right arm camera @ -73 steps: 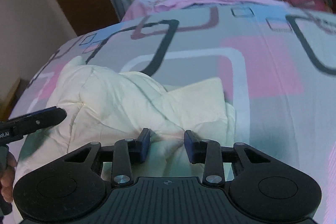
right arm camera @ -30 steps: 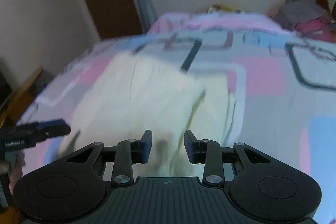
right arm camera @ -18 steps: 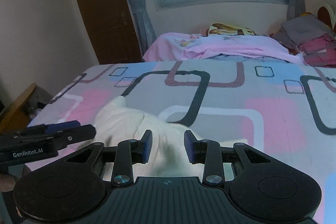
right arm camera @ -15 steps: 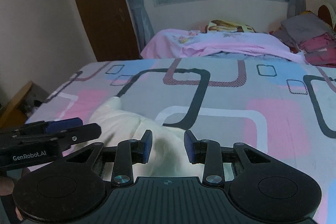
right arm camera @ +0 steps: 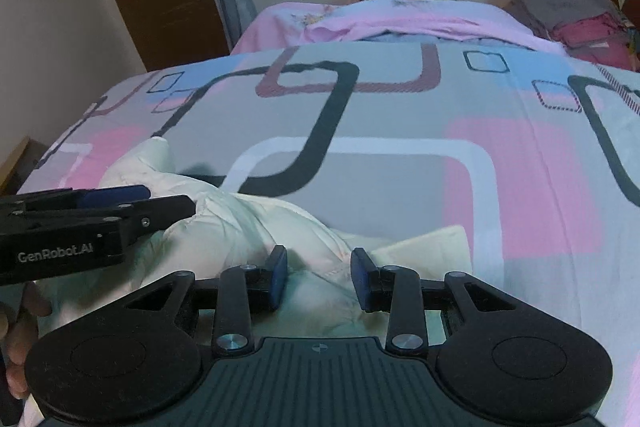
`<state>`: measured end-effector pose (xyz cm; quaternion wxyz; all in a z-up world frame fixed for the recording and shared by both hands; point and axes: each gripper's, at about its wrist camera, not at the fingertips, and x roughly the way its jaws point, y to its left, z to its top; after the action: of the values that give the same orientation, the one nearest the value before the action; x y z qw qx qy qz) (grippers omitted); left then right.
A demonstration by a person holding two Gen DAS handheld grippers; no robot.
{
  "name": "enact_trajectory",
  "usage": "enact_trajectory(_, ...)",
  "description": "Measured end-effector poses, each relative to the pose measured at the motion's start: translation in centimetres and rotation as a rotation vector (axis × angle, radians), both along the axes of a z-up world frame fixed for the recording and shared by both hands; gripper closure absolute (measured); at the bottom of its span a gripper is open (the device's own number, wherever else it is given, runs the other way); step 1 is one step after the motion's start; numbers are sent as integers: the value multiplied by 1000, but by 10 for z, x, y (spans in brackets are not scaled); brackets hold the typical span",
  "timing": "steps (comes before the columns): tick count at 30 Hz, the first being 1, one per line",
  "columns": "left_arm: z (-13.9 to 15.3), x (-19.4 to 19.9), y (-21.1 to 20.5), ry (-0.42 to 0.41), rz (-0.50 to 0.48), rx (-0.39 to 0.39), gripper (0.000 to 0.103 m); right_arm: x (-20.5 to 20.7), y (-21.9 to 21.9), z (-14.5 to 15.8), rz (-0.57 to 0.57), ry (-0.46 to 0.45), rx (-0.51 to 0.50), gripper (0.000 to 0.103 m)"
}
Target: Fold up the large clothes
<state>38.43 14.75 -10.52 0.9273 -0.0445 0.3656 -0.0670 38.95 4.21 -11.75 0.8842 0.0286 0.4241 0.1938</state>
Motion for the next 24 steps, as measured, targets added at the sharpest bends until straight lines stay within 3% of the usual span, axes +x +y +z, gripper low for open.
enact_trajectory(6, 15, -24, -4, -33, 7, 33, 46, -18, -17, 24, 2, -29, 46, 68)
enact_trajectory(12, 35, -109, -8, -98, 65, 15, 42, -80, -62, 64, 25, -89, 99, 68)
enact_trajectory(17, 45, -194, -19, -114, 151, -10, 41, -157, -98, 79, 60, -88, 140, 68)
enact_trajectory(18, 46, -208, -23, -112, 162, -13, 39, -173, -104, 82, 66, -90, 149, 68)
enact_trajectory(20, 50, -239, -33, -117, 196, -4, 22, -202, -114, 86, 78, -89, 162, 68)
enact_trajectory(24, 57, -287, -56, -119, 203, 35, 17, -247, -133, 95, 67, -90, 189, 68)
